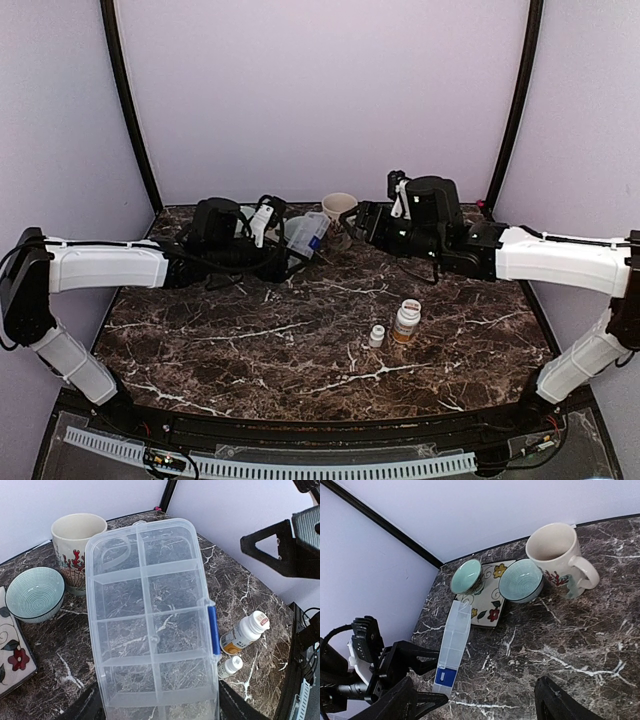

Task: Sort the pills into containers
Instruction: Open the lid of the pill container.

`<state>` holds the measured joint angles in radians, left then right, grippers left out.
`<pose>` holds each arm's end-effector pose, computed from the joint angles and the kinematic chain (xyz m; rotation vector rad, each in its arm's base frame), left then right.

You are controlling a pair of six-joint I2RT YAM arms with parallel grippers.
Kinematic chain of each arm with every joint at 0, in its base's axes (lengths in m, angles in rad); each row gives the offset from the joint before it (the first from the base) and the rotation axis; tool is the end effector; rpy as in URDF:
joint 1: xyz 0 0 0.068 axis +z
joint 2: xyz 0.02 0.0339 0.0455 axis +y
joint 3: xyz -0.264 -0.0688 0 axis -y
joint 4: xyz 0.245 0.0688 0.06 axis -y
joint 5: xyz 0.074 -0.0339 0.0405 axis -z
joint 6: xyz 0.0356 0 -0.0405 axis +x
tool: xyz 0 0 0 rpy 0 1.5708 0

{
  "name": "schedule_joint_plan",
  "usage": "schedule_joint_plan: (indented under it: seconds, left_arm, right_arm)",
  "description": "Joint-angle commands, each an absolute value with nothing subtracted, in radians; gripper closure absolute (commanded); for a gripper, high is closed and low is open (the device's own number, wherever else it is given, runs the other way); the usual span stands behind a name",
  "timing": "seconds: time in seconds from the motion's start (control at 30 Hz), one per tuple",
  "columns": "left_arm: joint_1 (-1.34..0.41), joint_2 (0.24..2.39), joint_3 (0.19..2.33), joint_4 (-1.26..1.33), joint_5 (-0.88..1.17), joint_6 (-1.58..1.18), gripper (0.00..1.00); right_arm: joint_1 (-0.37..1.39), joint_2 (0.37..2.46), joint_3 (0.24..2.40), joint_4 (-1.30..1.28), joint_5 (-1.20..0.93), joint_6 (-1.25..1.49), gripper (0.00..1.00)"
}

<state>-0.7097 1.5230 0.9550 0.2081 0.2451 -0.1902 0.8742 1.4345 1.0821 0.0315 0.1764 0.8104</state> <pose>0.2582 -0.2332 0.2578 0.6799 1.8932 -0.8257 0.2218 0.2554 0.3124 0.0639 2.0084 0.9614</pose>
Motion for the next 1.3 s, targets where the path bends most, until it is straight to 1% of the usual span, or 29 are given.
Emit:
schedule_joint_plan:
  seconds: [0.0, 0.4, 0.83, 1.07, 1.27]
  left_arm:
    - [-0.710, 1.467, 0.940, 0.267, 0.297, -0.169, 0.78]
    - [-0.709, 1.453, 0.941, 0.265, 0.316, -0.138, 0.78]
    - [-0.710, 1.456, 0.940, 0.246, 0.319, -0.122, 0.79]
    - [-0.709, 1.456, 0.942, 0.240, 0.299, -0.116, 0.79]
    - [-0.709, 1.462, 0.947, 0.227, 0.253, -0.113, 0.82]
  right_arm:
    - [0.892, 1.470, 1.085, 0.135, 0.052, 0.876, 0.19]
    - [0.934, 1.581, 1.145, 0.186, -0.039, 0.924, 0.21]
    - [0.939, 1.648, 1.213, 0.225, -0.076, 0.941, 0.36]
    - [0.939, 1.671, 1.229, 0.237, -0.104, 0.953, 0.53]
    - [0.939, 1.664, 1.220, 0.238, -0.103, 0.960, 0.74]
